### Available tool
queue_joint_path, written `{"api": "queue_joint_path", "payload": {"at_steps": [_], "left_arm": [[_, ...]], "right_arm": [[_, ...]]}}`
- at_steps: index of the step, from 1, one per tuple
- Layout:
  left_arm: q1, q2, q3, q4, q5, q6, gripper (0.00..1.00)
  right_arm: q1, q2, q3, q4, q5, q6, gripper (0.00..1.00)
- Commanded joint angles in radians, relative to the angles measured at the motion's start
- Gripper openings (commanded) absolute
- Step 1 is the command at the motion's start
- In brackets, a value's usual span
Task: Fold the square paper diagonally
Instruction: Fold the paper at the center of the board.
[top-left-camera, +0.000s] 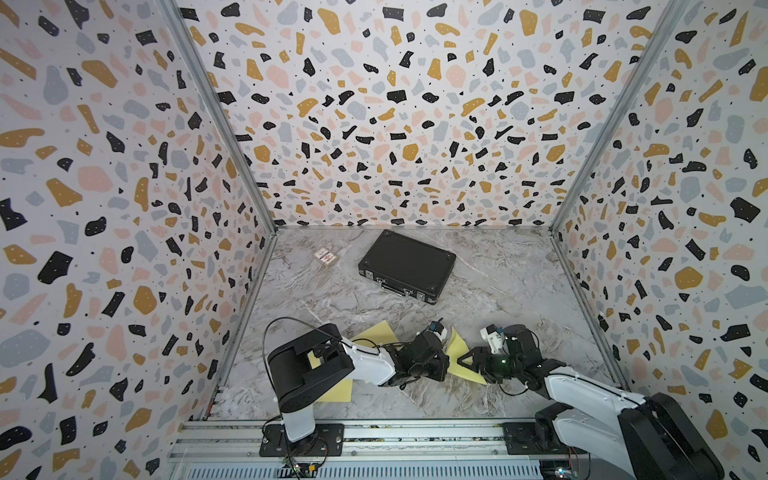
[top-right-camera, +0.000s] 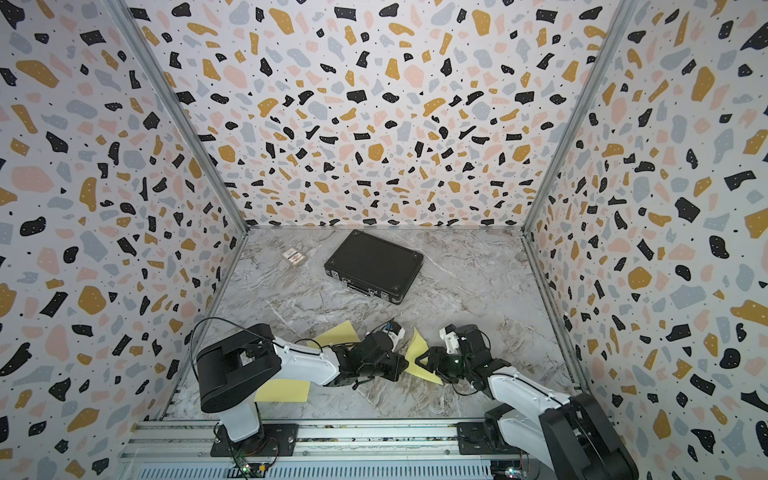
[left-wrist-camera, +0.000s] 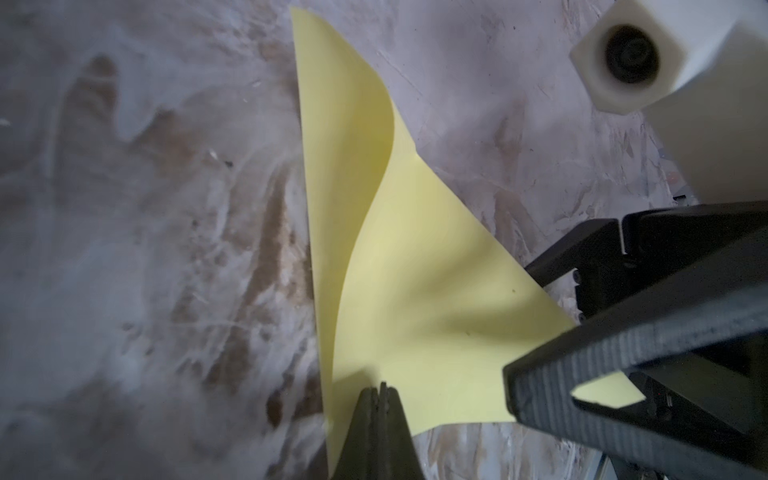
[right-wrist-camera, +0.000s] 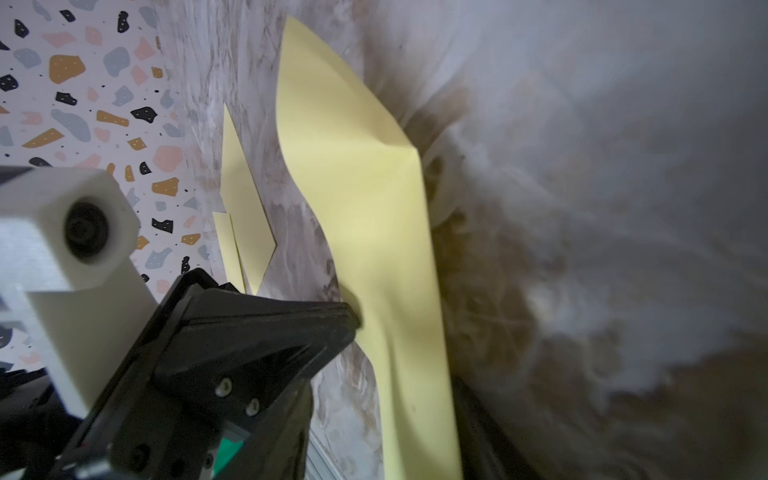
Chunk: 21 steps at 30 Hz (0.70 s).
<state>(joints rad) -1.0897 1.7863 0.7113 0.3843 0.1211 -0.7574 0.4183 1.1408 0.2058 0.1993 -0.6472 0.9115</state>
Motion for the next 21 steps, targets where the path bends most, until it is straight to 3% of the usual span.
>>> {"api": "queue_joint_path", "payload": {"at_steps": [1,10,21], "left_arm": [[-0.014,0.104,-0.09,-0.29,0.044,0.036,0.0],[-0.019,0.101,-0.116,-0.245,0.08,0.049,0.0],[-0.03,0.108,-0.11,-0.254,0.081,0.052,0.0]], "right_arm": [[0.001,0.094,0.002,0.139,-0.007,0.02,0.54],[-0.004,0.23,0.042,0.325,0.031,-0.087,0.51],[-0.059,0.36,0.073,0.549,-0.1,-0.117,0.41]]}}
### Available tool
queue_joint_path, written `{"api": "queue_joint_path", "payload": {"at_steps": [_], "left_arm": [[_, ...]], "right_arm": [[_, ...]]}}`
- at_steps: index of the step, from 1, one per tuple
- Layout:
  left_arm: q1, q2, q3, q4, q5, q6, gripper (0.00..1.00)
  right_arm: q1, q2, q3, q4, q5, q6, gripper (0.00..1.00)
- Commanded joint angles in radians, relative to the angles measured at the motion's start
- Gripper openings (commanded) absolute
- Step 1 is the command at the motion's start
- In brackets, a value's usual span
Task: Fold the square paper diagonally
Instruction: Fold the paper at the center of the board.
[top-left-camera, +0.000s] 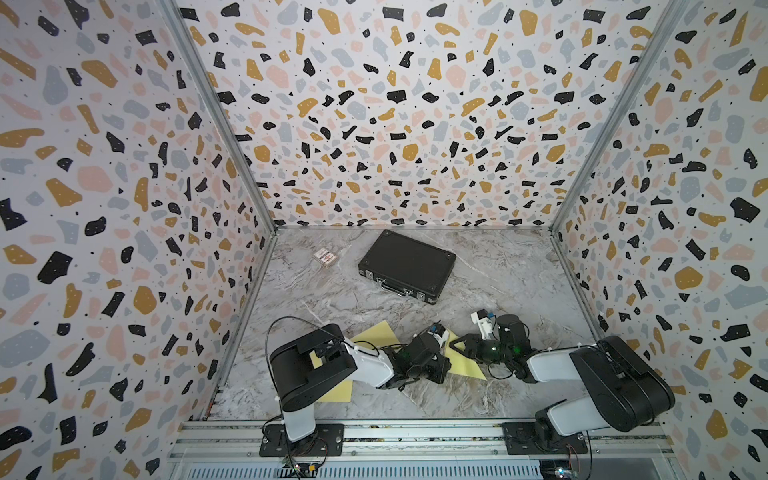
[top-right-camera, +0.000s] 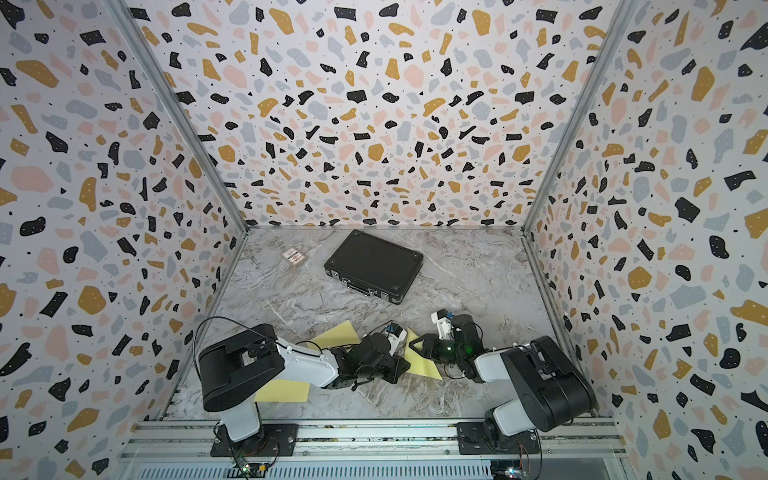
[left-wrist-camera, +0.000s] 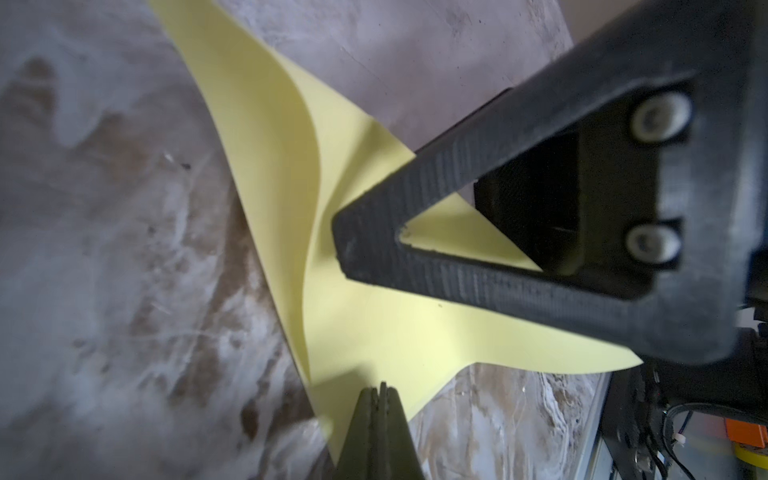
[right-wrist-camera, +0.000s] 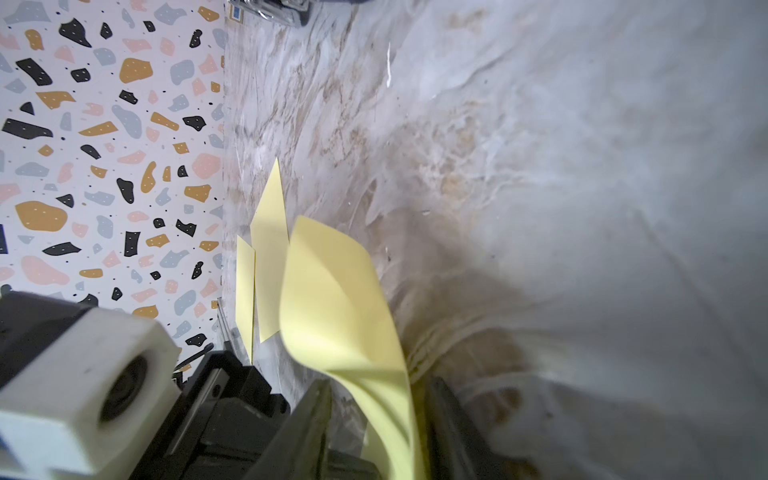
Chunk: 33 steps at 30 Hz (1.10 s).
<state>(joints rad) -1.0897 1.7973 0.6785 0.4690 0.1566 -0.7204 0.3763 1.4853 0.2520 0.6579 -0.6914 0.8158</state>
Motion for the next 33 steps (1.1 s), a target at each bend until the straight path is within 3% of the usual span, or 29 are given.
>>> {"api": "queue_joint_path", "payload": {"at_steps": [1,8,14,21,26,33], "left_arm": [[-0.029,0.098,-0.076,-0.34,0.045,0.016,0.0],[-0.032,0.105,-0.071,-0.349,0.039,0.016,0.0],[-0.033,0.106,-0.073,-0.352,0.034,0.015,0.0],[-0.032,0.11,-0.075,-0.345,0.038,0.013,0.0],[-0.032,0.104,-0.079,-0.342,0.041,0.014,0.0],[-0.034,0.103,-0.079,-0.342,0.041,0.015,0.0]], "right_arm": [[-0.023,0.023,0.027,0.113,-0.068,-0.017,0.41],[-0.038,0.081,0.073,0.184,-0.135,-0.016,0.42],[-0.039,0.087,0.119,0.083,-0.162,-0.094,0.34],[-0.039,0.037,0.155,-0.051,-0.166,-0.173,0.35],[-0.04,0.05,0.153,-0.037,-0.185,-0.17,0.39],[-0.039,0.095,0.142,0.063,-0.226,-0.123,0.36]]}}
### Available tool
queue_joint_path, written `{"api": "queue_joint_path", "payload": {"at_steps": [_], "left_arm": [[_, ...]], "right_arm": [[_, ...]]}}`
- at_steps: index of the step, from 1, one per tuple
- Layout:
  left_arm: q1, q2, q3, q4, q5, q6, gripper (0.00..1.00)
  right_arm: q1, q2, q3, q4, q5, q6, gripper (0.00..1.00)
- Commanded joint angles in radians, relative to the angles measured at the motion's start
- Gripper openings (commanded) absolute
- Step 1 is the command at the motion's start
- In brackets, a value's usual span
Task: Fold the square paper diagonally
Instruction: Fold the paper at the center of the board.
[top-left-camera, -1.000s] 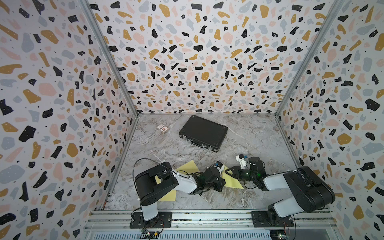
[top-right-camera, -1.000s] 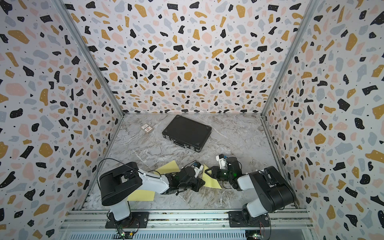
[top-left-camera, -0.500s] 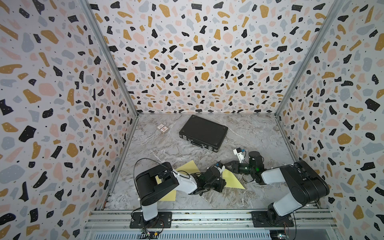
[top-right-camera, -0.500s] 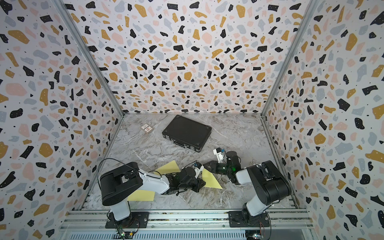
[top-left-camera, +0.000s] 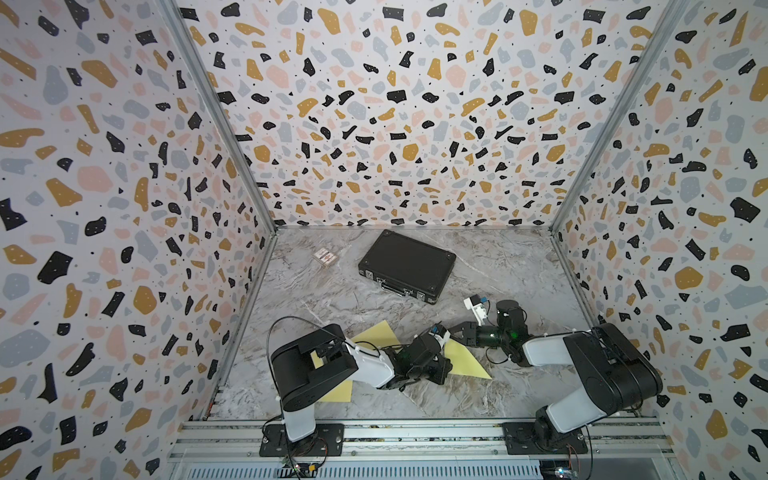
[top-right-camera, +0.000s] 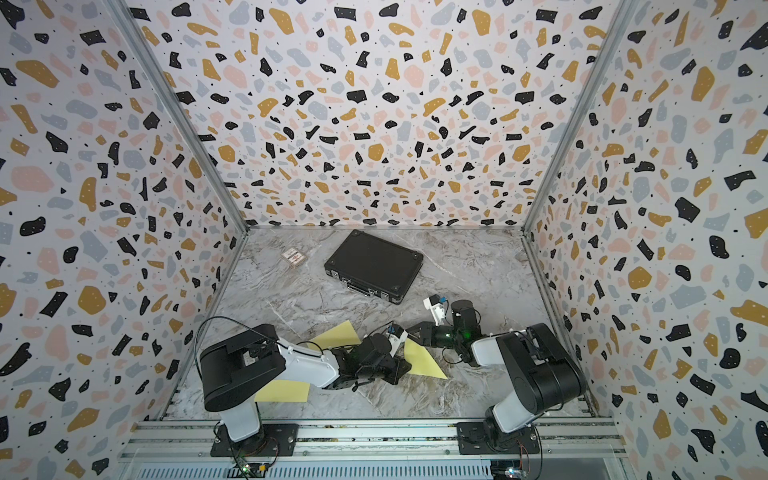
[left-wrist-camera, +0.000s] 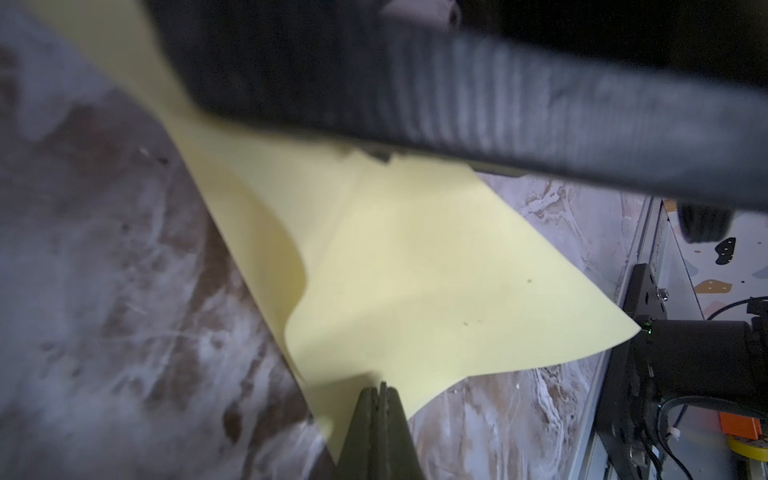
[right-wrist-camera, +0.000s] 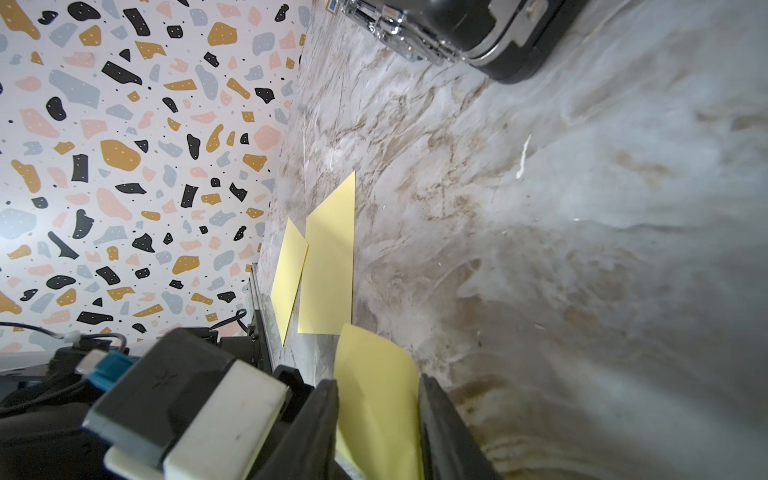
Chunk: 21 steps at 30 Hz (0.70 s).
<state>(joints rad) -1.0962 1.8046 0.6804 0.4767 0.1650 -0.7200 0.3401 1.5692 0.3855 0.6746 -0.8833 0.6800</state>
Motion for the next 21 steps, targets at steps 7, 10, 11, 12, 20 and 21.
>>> {"api": "queue_joint_path", "payload": {"at_steps": [7,10,11,12,20,21], "left_arm": [[-0.027,0.102,-0.081,-0.344,0.037,0.016,0.0],[-0.027,0.107,-0.078,-0.342,0.044,0.016,0.0],[-0.028,0.106,-0.077,-0.341,0.046,0.018,0.0],[-0.029,0.105,-0.078,-0.339,0.048,0.018,0.0],[-0.034,0.096,-0.085,-0.31,0.087,0.02,0.0],[-0.034,0.091,-0.087,-0.304,0.096,0.018,0.0]], "right_arm": [[-0.003,0.018,0.006,0.078,-0.021,0.03,0.24],[-0.003,0.018,0.009,0.081,-0.005,0.035,0.12],[-0.004,0.018,0.009,0.082,0.006,0.038,0.09],[-0.003,0.018,0.009,0.086,0.014,0.041,0.07],[-0.003,0.031,0.009,0.162,0.042,0.087,0.0],[-0.003,0.028,0.008,0.17,0.048,0.092,0.0]]}}
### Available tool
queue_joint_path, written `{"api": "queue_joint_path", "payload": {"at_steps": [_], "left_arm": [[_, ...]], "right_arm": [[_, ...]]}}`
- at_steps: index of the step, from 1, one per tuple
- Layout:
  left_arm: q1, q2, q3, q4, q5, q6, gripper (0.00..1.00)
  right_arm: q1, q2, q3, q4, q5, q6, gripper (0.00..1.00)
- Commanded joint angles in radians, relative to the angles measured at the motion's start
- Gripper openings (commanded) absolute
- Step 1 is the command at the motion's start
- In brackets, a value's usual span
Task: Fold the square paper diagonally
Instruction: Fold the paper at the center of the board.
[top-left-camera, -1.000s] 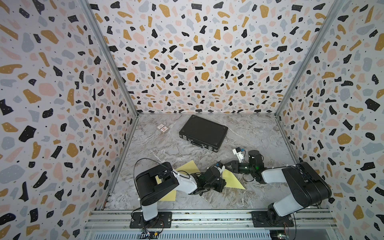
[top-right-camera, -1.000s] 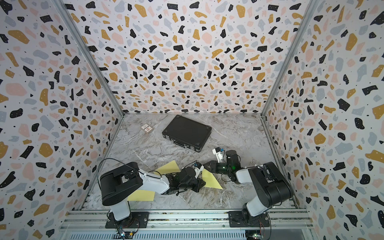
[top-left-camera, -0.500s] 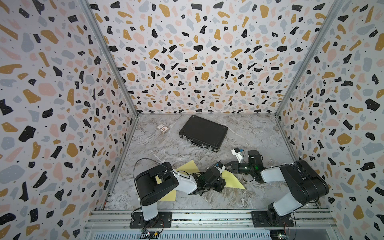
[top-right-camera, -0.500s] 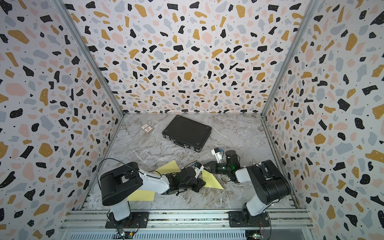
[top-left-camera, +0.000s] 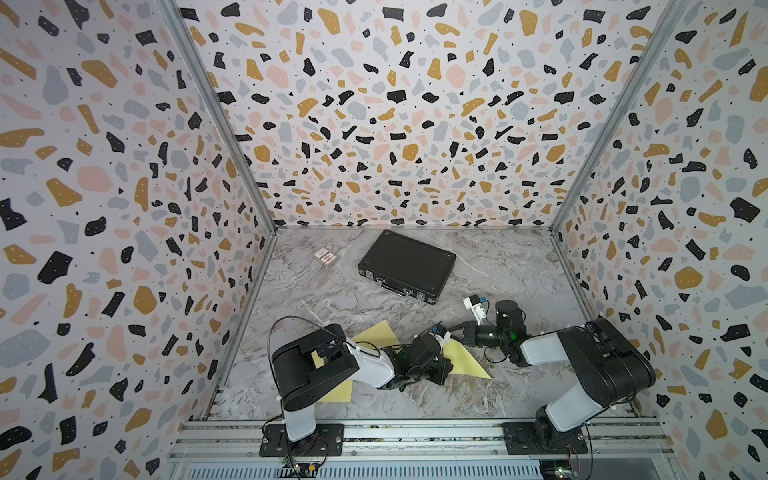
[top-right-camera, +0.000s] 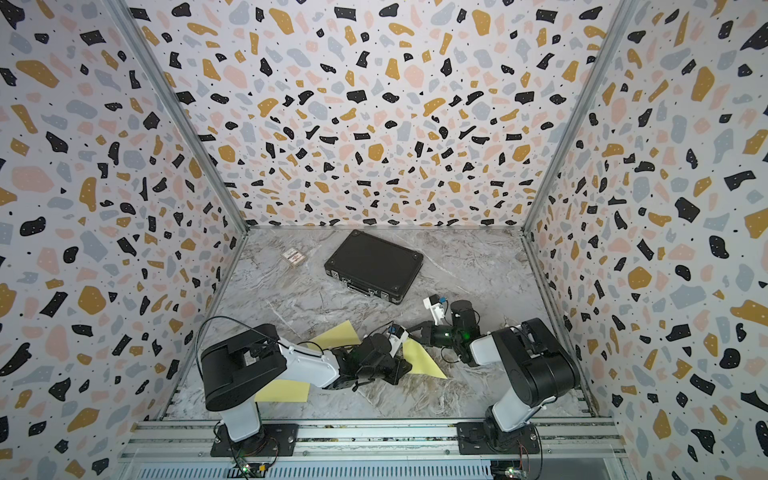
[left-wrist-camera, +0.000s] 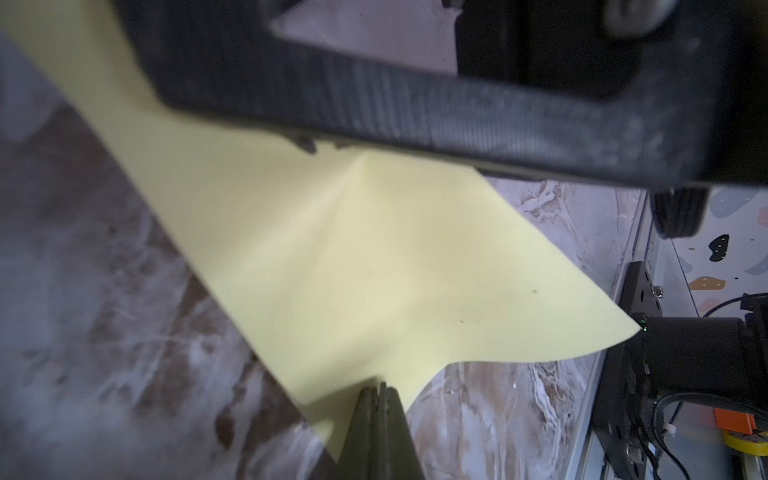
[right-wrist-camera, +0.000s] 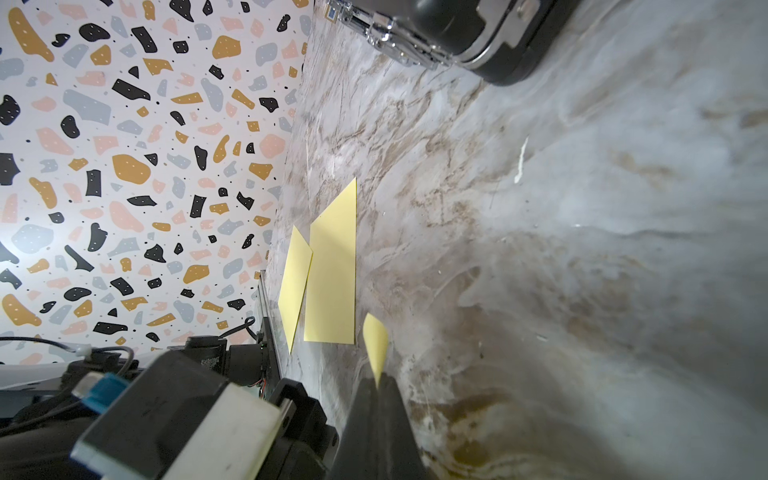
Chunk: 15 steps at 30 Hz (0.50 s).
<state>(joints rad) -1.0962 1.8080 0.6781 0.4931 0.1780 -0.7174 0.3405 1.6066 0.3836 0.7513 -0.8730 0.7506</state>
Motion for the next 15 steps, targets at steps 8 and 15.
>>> {"api": "queue_joint_path", "payload": {"at_steps": [8,15], "left_arm": [[-0.036,-0.035,-0.109,-0.264,0.135,0.001,0.0],[-0.035,-0.161,-0.072,-0.266,0.169,-0.017,0.05]], "right_arm": [[-0.003,-0.077,-0.037,0.117,0.114,0.07,0.0],[0.0,-0.186,-0.141,0.048,0.242,0.099,0.0]]}}
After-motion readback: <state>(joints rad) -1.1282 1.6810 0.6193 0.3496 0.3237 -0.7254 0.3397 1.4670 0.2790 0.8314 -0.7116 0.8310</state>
